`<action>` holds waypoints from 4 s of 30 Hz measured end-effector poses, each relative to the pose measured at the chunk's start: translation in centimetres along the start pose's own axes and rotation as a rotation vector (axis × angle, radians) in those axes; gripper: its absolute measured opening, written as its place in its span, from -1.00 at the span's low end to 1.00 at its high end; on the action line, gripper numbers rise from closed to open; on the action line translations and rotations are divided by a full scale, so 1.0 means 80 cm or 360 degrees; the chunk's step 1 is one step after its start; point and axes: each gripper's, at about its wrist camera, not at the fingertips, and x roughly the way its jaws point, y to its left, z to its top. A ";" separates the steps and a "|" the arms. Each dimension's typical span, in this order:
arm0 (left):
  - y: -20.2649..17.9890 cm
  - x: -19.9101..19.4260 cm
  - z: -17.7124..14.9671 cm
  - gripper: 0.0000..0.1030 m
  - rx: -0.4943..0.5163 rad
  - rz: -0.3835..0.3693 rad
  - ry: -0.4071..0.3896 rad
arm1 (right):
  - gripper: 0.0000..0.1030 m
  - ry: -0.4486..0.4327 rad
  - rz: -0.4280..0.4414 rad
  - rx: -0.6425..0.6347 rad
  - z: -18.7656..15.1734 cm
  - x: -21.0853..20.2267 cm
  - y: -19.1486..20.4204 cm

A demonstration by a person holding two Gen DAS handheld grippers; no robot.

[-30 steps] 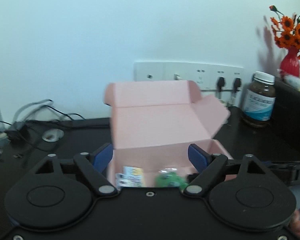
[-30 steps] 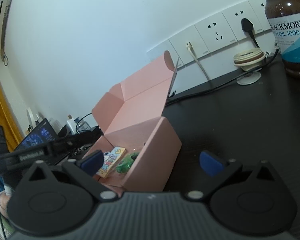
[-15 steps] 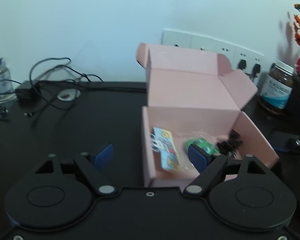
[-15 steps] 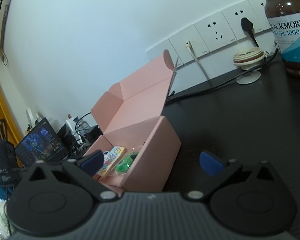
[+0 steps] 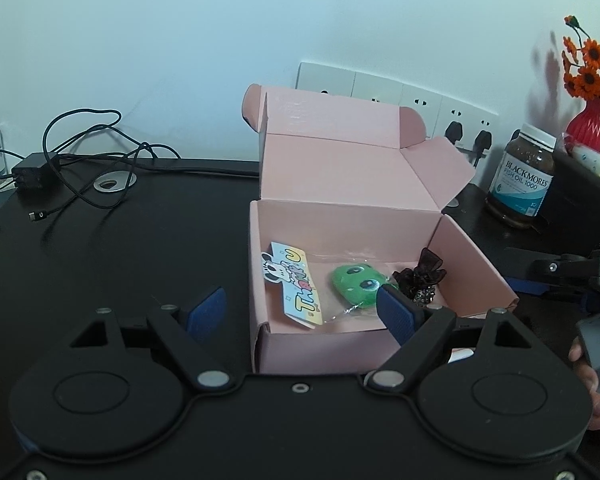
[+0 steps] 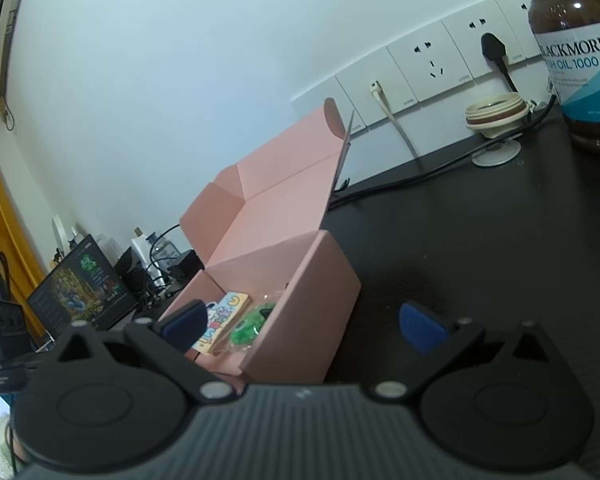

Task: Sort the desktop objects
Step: 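Lift the left tool up and away from the box, then move the right tool toward the clear bag with the blue nail file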

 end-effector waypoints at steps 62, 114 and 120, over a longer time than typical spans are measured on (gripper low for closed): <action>0.039 -0.047 -0.015 1.00 0.0190 0.0035 -0.0461 | 0.99 0.0010 -0.0463 -0.0495 -0.097 -0.047 0.164; 0.049 -0.034 -0.008 1.00 0.0094 0.0170 -0.0354 | 0.24 0.0132 -0.0728 -0.0714 -0.163 -0.021 0.217; 0.053 -0.033 -0.007 1.00 0.0062 0.0165 -0.0337 | 0.10 0.0086 -0.0703 -0.0666 -0.160 -0.029 0.218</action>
